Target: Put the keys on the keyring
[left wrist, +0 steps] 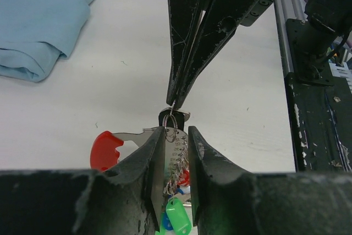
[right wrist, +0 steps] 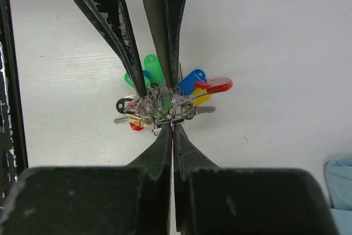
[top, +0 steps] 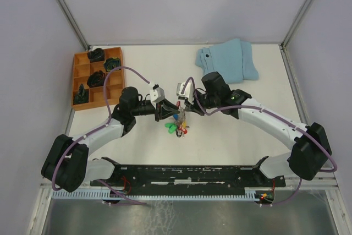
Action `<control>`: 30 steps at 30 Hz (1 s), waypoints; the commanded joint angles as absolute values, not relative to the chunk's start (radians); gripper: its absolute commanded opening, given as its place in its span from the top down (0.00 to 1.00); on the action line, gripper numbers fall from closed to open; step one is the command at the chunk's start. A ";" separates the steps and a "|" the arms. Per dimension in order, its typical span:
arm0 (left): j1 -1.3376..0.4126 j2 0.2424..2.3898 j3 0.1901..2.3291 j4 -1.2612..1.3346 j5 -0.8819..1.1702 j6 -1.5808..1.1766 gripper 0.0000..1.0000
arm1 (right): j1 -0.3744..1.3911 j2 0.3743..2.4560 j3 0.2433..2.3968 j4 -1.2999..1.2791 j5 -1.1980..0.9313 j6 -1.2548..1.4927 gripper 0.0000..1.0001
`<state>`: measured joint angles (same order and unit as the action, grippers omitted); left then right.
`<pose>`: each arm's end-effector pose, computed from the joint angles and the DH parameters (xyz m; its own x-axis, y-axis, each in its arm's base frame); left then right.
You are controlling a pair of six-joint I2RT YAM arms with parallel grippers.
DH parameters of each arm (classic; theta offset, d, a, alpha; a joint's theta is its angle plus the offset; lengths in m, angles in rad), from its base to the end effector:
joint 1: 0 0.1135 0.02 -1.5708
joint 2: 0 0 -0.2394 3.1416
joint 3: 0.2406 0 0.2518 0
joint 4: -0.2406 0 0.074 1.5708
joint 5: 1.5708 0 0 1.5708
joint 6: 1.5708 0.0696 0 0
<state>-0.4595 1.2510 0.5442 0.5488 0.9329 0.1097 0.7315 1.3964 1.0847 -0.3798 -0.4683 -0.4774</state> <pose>0.2295 -0.1759 0.2094 -0.0334 0.0893 -0.9954 0.9847 0.1731 -0.0175 0.2279 0.2468 0.2446 -0.0287 -0.5767 -0.8164 -0.9773 0.1878 -0.0983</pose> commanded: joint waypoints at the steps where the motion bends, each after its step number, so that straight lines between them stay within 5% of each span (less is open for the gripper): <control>1: -0.456 1.266 0.568 0.565 0.977 0.160 0.70 | 0.738 1.389 1.154 -0.392 -0.499 -0.511 0.99; 30: -0.463 1.191 0.567 0.492 0.953 0.228 0.67 | 0.755 1.429 1.218 -0.461 -0.540 -0.573 0.99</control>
